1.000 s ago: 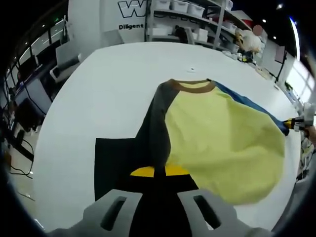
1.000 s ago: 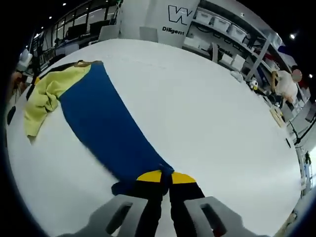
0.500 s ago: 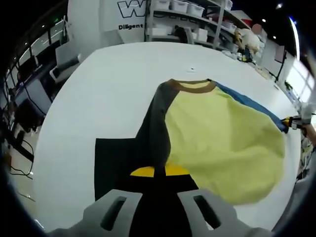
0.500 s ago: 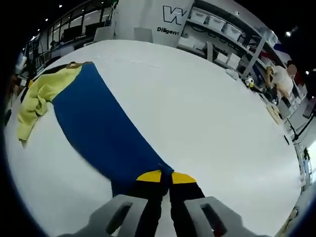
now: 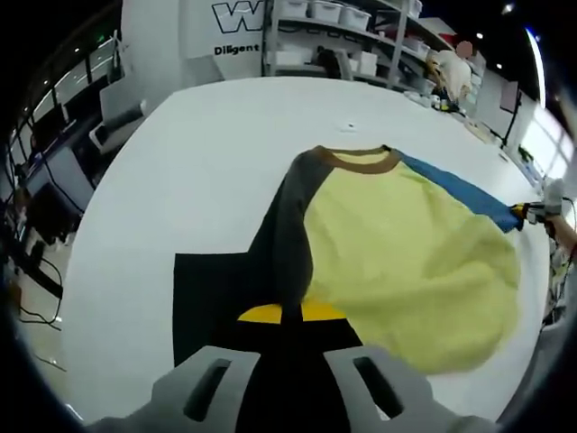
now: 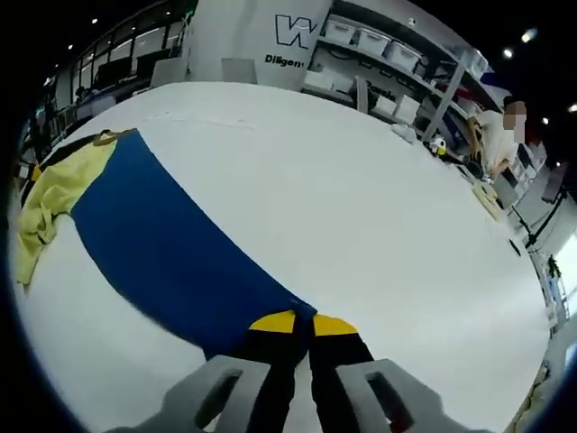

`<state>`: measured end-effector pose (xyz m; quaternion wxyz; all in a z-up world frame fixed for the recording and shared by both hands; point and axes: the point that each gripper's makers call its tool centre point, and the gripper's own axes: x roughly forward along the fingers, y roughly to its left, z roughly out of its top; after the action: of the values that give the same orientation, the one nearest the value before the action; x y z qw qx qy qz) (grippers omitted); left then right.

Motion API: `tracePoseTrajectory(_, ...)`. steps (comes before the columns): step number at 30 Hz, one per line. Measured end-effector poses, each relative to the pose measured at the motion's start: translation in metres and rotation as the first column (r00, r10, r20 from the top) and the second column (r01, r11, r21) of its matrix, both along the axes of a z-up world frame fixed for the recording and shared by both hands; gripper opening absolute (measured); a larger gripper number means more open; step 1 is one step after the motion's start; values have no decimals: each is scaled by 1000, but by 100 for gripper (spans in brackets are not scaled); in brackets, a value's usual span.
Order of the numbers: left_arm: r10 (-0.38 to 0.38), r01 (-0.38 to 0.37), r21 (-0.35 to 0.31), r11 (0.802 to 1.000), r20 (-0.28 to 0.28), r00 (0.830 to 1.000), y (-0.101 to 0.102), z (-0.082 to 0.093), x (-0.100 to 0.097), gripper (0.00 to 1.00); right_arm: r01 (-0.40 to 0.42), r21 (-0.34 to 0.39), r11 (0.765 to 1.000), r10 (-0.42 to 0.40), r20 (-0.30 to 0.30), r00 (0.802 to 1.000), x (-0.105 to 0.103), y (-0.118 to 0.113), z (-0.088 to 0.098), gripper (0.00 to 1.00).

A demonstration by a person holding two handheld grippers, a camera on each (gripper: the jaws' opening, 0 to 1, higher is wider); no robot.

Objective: Fold the garment on the visible template until the final outline fits inside the template.

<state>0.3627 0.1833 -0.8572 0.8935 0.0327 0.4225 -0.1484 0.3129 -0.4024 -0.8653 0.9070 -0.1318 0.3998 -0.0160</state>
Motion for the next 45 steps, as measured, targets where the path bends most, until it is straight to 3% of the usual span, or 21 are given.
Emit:
tracePoseTrajectory(11,-11,10,21,1000,8,1000,1,0,0,1,7,-13,1000,-7,0,1000,5,-4,1,0)
tracePoseTrajectory(14,17,-17,-8,1000,-13,1000,1,-1,-1,2,85,72,994,-88,39,995,6,-5,4,0)
tracePoseTrajectory(17,12,-12,-6,1000,-13,1000,2,2,-2,5,90,120,989,-102,100,990,10,-2,16,1)
tracePoseTrajectory(19,4,-4,-9,1000,-3,1000,0,5,-4,12,81,161,984,-104,140,985,13,4,25,9)
tracePoseTrajectory(21,1,-1,-12,1000,1,1000,-2,7,-5,21,80,164,983,-104,146,984,11,7,30,19)
tracePoseTrajectory(24,-14,15,-16,1000,23,1000,-7,13,-5,35,47,188,981,-80,169,982,12,19,38,27)
tracePoseTrajectory(30,-47,47,2,999,19,999,-13,16,-10,50,6,268,963,-53,169,984,8,53,44,48)
tracePoseTrajectory(38,-88,89,-2,996,28,996,-22,26,-24,74,-148,329,933,101,156,983,-4,123,44,69)
tracePoseTrajectory(41,-109,109,2,994,37,993,-26,29,-29,80,-206,341,917,159,161,974,-8,144,46,74)
tracePoseTrajectory(45,-147,147,8,989,43,988,-34,33,-38,87,-322,342,883,280,167,945,-19,184,52,78)
